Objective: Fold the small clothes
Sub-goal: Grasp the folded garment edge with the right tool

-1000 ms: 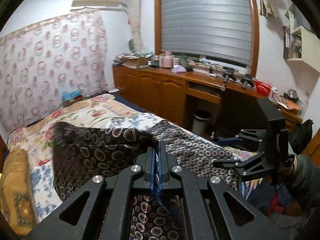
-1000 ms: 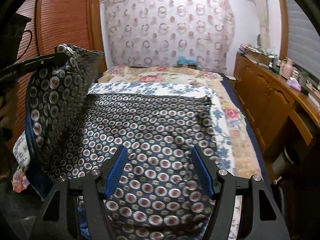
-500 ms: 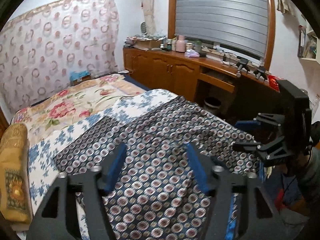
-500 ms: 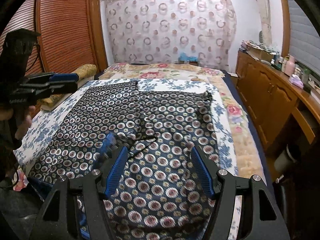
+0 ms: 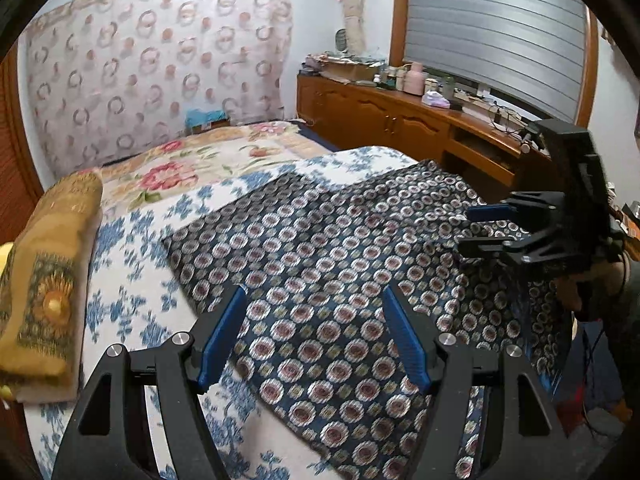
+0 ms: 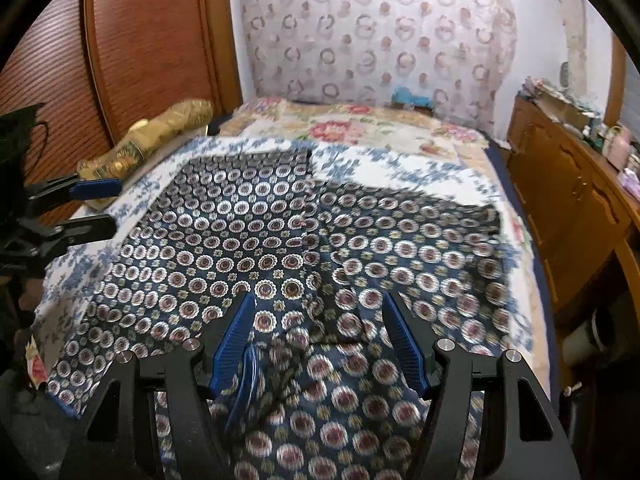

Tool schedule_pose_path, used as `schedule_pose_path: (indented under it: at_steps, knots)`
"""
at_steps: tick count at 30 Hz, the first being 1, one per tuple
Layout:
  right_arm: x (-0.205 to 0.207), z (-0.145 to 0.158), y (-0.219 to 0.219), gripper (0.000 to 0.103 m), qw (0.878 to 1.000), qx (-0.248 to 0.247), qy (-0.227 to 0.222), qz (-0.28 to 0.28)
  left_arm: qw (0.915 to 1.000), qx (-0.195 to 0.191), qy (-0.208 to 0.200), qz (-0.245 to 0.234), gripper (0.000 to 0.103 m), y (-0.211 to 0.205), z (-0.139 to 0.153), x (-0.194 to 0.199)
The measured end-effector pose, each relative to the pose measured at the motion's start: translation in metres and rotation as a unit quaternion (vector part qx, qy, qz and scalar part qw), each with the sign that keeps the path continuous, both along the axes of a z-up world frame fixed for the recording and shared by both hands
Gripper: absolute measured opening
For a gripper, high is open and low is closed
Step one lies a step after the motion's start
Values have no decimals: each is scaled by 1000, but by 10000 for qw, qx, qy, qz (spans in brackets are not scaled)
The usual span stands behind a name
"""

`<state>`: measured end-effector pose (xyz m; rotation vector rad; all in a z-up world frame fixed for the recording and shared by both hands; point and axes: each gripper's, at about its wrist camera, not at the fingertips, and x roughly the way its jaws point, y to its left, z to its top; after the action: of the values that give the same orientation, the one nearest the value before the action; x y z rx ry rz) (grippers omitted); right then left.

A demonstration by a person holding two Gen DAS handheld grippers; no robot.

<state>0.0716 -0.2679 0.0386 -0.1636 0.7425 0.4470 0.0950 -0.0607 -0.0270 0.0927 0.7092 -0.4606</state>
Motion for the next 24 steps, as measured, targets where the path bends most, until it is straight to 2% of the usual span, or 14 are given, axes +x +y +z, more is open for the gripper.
schedule_pose_path:
  at_steps: [8, 14, 16, 22, 23, 24]
  knots:
    - [42, -19, 21, 68, 9988, -351, 328, 96, 9998, -20, 68, 172, 71, 18, -10, -10]
    - [50, -25, 24, 67, 9983, -308, 476, 136, 9994, -75, 117, 302, 71, 29, -13, -12]
    - [48, -26, 28, 62, 9981, -317, 476, 244, 9993, -115, 130, 322, 71, 31, -13, -11]
    - [37, -28, 37, 37, 9974, -426, 336, 480, 9991, -191, 101, 366, 71, 34, -11, -11]
    - [35, -28, 38, 30, 9974, -408, 323, 505, 9991, -189, 101, 371, 71, 35, -11, -11]
    - [35, -28, 39, 17, 9974, -405, 293, 513, 9991, -185, 100, 376, 71, 35, -11, -11]
